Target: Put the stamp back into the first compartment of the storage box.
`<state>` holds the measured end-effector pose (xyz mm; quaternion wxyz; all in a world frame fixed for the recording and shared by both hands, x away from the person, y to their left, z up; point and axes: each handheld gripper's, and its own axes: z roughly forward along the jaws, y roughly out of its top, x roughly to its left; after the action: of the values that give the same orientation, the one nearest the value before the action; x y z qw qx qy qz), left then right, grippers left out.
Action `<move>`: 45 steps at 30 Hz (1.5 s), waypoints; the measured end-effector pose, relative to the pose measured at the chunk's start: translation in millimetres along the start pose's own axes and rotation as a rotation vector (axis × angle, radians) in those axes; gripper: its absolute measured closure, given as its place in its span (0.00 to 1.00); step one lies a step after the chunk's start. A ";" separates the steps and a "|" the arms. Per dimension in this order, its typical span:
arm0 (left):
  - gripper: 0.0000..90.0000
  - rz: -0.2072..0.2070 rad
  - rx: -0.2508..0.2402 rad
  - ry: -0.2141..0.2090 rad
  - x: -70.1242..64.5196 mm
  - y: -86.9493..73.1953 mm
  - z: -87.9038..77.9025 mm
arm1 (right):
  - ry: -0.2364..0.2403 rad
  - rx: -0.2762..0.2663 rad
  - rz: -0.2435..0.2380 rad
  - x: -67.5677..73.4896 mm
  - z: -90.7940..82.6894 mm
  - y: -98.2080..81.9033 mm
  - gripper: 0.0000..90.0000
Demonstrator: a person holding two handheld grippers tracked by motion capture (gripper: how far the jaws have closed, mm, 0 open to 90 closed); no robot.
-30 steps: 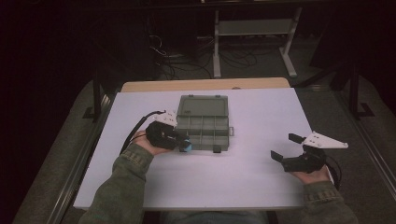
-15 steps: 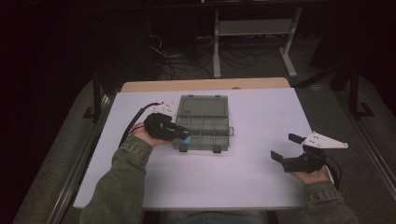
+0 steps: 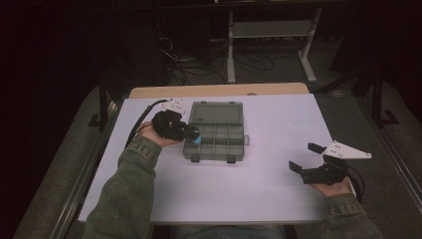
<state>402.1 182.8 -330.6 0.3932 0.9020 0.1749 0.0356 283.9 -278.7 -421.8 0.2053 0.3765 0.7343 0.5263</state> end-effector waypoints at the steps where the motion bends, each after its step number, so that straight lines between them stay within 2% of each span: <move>1: 0.81 -0.005 -0.002 0.003 2.3 0.4 -0.8 | -0.001 0.001 0.002 0.0 -0.3 -0.3 0.00; 8: 0.81 -0.035 -0.025 0.015 18.2 -1.5 -2.5 | 0.001 -0.002 0.003 -0.4 -1.0 -1.4 0.00; 14: 0.81 -0.034 -0.019 0.022 31.3 -1.2 0.8 | 0.001 0.001 0.010 -0.7 -1.6 -2.8 0.00; 18: 0.81 -0.047 -0.042 0.029 39.4 -1.8 1.6 | 0.001 0.002 0.020 -0.5 -2.7 -3.1 0.00; 20: 0.81 -0.054 -0.036 0.031 42.6 -2.2 3.3 | 0.001 0.000 0.021 -0.7 -3.0 -3.4 0.00; 25: 0.81 -0.061 -0.034 0.039 48.9 -2.5 3.4 | -0.001 0.000 0.016 -0.8 -4.4 -3.9 0.00; 26: 0.81 -0.074 -0.044 0.043 50.2 -3.2 4.5 | -0.002 0.000 0.018 -0.6 -5.2 -4.0 0.00; 31: 0.81 -0.114 -0.031 0.055 56.5 -7.9 6.8 | -0.003 -0.005 0.022 -0.2 -6.5 -4.1 0.00; 32: 0.81 -0.109 -0.029 0.060 58.7 -8.5 6.3 | -0.004 -0.007 0.021 -0.3 -7.0 -4.1 0.00; 34: 0.81 -0.127 -0.037 0.067 61.0 -9.7 5.9 | -0.006 -0.010 0.023 -0.3 -8.0 -4.2 0.00; 38: 0.81 -0.126 -0.032 0.079 65.7 -11.1 6.0 | -0.004 -0.011 0.024 -0.4 -8.3 -4.3 0.00; 39: 0.81 -0.111 -0.031 0.083 67.9 -11.6 5.8 | -0.004 -0.010 0.024 -0.5 -8.2 -4.5 0.00; 40: 0.81 -0.138 -0.043 0.080 67.1 -12.4 6.8 | -0.005 -0.006 0.024 -0.9 -8.1 -4.8 0.00; 45: 0.81 -0.124 -0.049 0.091 70.9 -12.8 7.3 | -0.011 -0.009 0.026 -1.4 -8.6 -4.9 0.00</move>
<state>466.3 210.1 -350.1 0.4080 0.8770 0.2472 0.0564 277.2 -285.9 -423.4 0.2039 0.3880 0.7259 0.5301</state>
